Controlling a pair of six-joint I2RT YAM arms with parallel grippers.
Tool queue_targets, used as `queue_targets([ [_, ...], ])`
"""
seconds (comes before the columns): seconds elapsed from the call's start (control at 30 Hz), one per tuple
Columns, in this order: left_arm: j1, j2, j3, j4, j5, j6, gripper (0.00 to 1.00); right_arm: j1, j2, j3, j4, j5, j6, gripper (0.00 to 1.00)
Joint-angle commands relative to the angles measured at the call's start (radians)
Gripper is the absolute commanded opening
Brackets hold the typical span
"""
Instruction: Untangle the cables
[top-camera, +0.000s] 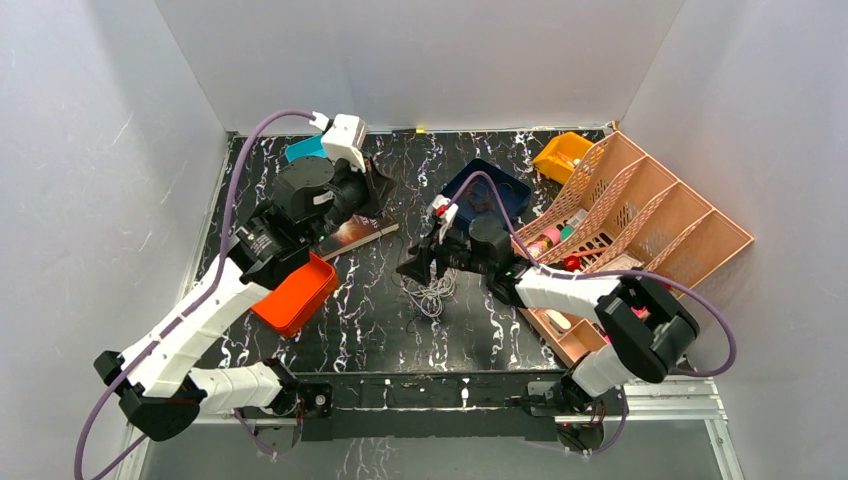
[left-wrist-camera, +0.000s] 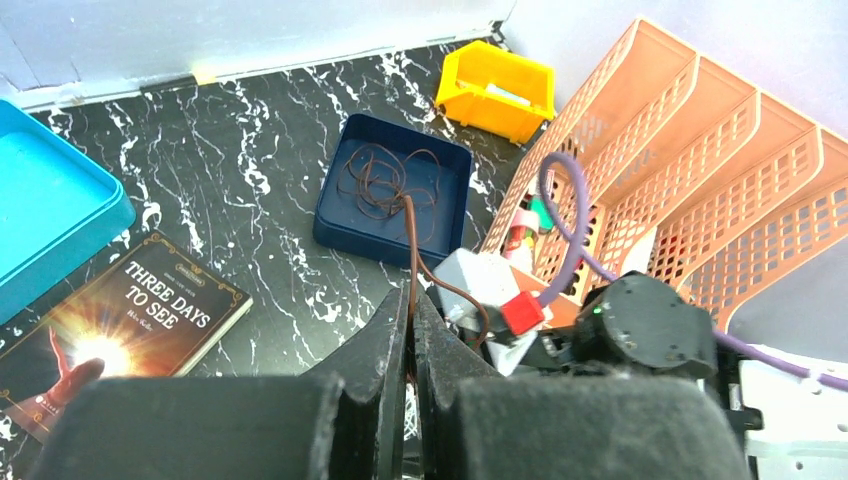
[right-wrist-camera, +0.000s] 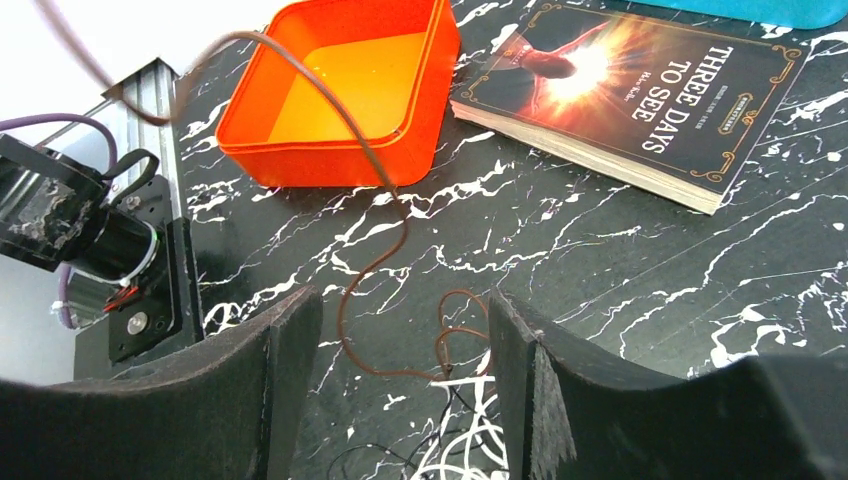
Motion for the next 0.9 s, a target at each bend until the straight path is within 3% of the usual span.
queue_targets([
  [0.0, 0.006, -0.003, 0.080, -0.005, 0.021, 0.018, 0.00, 0.004, 0.061, 0.053, 0.155, -0.028, 0.028, 0.70],
  [0.3, 0.007, 0.061, 0.258, -0.018, 0.041, 0.066, 0.00, 0.012, 0.216, 0.043, 0.258, -0.067, 0.093, 0.59],
  [0.5, 0.006, 0.140, 0.459, -0.044, 0.041, 0.133, 0.00, 0.027, 0.282, 0.027, 0.272, -0.052, 0.099, 0.52],
  [0.87, 0.006, 0.247, 0.770, -0.028, -0.013, 0.265, 0.00, 0.053, 0.348, -0.040, 0.305, -0.030, 0.102, 0.50],
])
